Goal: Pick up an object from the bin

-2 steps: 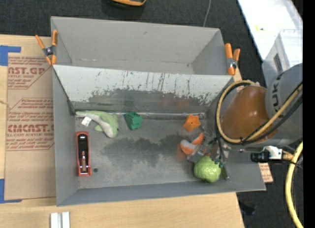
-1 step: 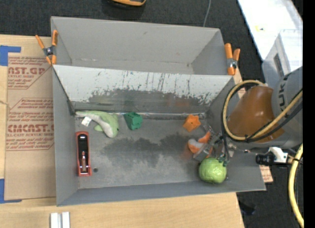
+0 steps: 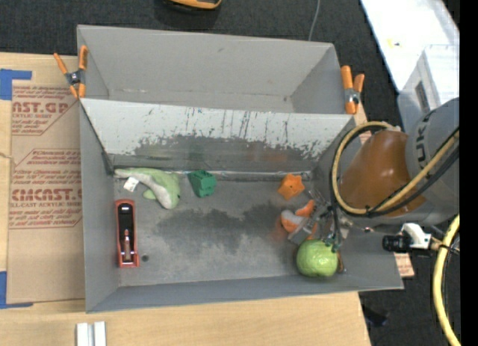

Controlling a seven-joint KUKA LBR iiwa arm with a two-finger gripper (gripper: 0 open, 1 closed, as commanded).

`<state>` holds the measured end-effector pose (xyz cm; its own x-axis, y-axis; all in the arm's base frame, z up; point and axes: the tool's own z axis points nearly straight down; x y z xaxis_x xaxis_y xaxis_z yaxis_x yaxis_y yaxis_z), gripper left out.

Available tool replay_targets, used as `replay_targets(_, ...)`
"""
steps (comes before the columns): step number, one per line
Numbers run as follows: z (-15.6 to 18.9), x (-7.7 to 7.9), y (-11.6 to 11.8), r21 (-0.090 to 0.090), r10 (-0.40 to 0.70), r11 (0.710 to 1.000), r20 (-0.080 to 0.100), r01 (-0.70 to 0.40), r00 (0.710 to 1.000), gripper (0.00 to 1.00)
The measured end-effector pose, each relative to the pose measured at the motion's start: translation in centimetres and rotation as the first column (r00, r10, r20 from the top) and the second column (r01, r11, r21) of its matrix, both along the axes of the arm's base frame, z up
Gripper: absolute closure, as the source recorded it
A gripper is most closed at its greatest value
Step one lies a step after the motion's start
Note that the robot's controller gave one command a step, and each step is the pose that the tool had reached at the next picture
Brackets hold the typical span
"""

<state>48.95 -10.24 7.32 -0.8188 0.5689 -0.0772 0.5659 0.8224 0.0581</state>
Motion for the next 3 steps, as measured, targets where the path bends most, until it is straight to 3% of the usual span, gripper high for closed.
replay_targets(1,0.1,1.6,3.3,-0.024,0.171,0.985,0.007,-0.171,0.985,1.0)
replay_targets(2,0.0,0.5,1.3,0.004,-0.063,0.998,0.011,0.063,0.998,1.0)
replay_targets(3,0.0,0.5,1.3,0.004,-0.063,0.998,0.011,0.063,0.998,1.0)
